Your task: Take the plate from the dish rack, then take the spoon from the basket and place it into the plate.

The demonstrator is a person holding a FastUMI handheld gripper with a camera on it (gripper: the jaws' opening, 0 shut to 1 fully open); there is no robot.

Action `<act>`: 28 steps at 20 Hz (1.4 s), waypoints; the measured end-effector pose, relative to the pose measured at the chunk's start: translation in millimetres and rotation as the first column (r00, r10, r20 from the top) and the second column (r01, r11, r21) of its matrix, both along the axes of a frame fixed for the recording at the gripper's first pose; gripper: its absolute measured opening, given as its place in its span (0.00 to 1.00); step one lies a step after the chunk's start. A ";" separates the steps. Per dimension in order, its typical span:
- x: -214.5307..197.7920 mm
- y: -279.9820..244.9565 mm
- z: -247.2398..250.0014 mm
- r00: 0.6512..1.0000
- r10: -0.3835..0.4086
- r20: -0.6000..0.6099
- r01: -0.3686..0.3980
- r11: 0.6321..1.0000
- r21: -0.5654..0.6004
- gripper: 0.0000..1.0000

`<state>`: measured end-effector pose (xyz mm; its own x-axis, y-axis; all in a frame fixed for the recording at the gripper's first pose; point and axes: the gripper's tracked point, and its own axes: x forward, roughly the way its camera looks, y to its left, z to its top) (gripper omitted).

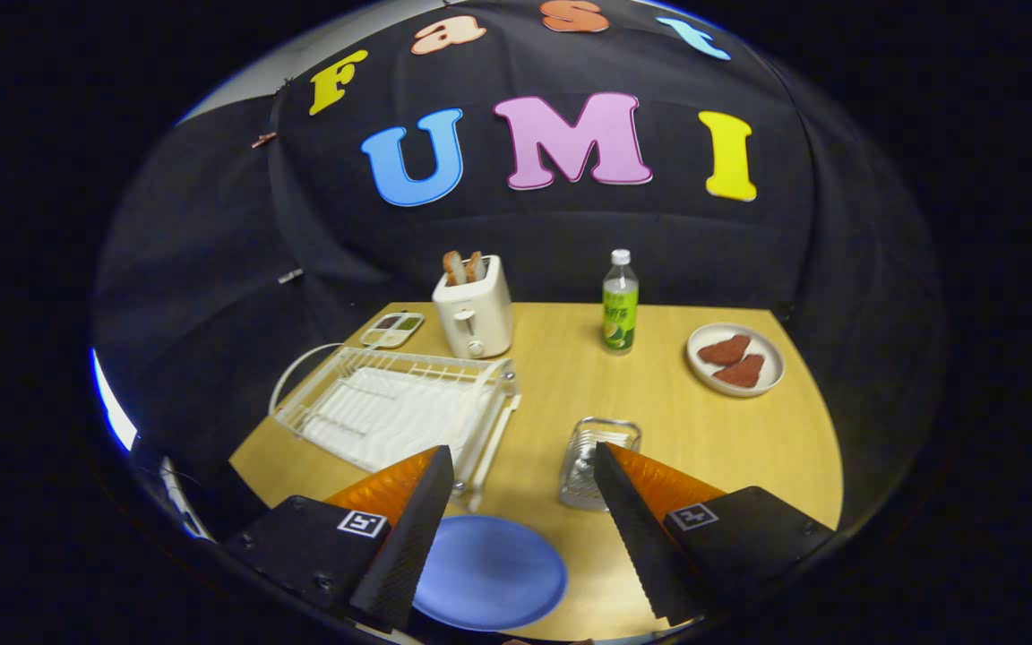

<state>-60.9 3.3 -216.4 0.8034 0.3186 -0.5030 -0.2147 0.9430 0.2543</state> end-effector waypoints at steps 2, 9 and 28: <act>7.2 -15.7 -35.3 0.998 -0.018 -0.063 0.012 0.996 -0.094 0.98; -0.2 -18.9 -108.4 0.969 -0.012 -0.245 -0.020 0.992 -0.128 0.68; -6.7 -32.6 -37.8 0.978 -0.113 -0.177 0.110 0.994 -0.025 0.12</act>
<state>-67.5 -29.2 -254.2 0.7310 0.2236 -0.6447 -0.0606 0.9623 0.2650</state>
